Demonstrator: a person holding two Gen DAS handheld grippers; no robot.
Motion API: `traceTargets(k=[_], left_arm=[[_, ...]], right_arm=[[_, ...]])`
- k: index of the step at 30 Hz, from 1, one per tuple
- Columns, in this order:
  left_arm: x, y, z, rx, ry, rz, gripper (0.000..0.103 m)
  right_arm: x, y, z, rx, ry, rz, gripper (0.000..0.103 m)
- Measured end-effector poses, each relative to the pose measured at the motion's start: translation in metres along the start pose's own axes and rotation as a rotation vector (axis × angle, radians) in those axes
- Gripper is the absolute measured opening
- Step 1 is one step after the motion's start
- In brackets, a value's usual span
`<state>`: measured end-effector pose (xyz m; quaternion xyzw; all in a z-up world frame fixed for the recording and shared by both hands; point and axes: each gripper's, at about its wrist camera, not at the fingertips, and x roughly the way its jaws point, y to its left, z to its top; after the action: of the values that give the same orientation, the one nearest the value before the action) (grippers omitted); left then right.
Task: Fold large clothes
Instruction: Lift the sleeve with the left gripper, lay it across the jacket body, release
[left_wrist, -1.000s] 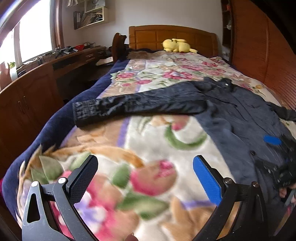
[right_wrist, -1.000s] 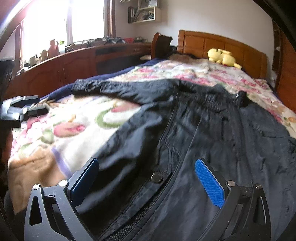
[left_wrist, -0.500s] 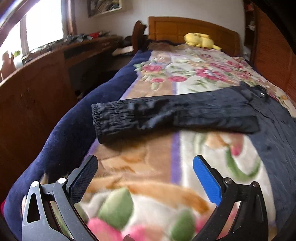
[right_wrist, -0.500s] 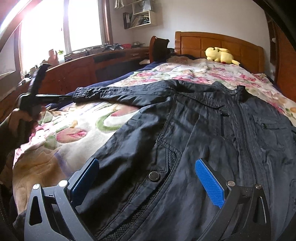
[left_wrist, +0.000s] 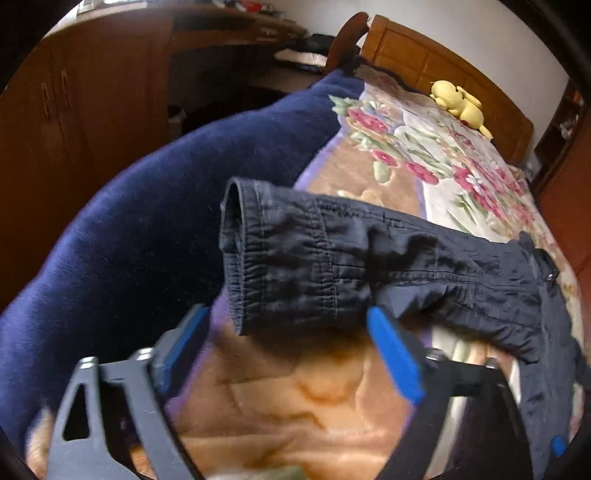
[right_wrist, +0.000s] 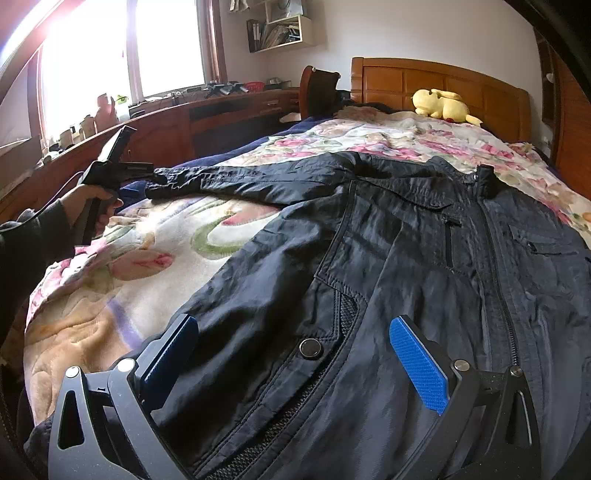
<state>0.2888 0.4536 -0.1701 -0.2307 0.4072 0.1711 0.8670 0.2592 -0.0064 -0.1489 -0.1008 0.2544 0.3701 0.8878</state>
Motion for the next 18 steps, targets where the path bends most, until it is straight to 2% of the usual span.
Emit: traceTargets(k=[1, 3, 4, 7, 11, 14, 18], left_arm=[[0.003, 0.001, -0.001, -0.011, 0.006, -0.007, 0.072], [0.007, 0.001, -0.003, -0.015, 0.0, 0.003, 0.068], [0.009, 0.001, -0.003, -0.015, 0.0, -0.003, 0.061], [0.013, -0.003, -0.003, -0.01, 0.002, -0.063, 0.029], [0.005, -0.032, -0.002, 0.068, -0.019, -0.003, 0.024], [-0.017, -0.057, 0.0, 0.109, -0.071, -0.019, 0.023], [-0.06, -0.115, -0.005, 0.223, -0.127, -0.069, 0.022]], right_arm=[[0.0, 0.0, 0.0, 0.0, 0.001, 0.001, 0.103], [0.0, -0.001, 0.0, 0.002, 0.002, 0.003, 0.103], [0.0, -0.001, 0.0, 0.002, 0.002, 0.004, 0.103], [0.0, -0.001, 0.0, 0.002, 0.002, 0.004, 0.103], [0.001, 0.003, -0.001, -0.018, 0.001, -0.005, 0.103], [0.0, 0.003, -0.001, -0.016, -0.001, -0.006, 0.103], [-0.002, -0.007, -0.001, 0.028, 0.012, -0.001, 0.103]])
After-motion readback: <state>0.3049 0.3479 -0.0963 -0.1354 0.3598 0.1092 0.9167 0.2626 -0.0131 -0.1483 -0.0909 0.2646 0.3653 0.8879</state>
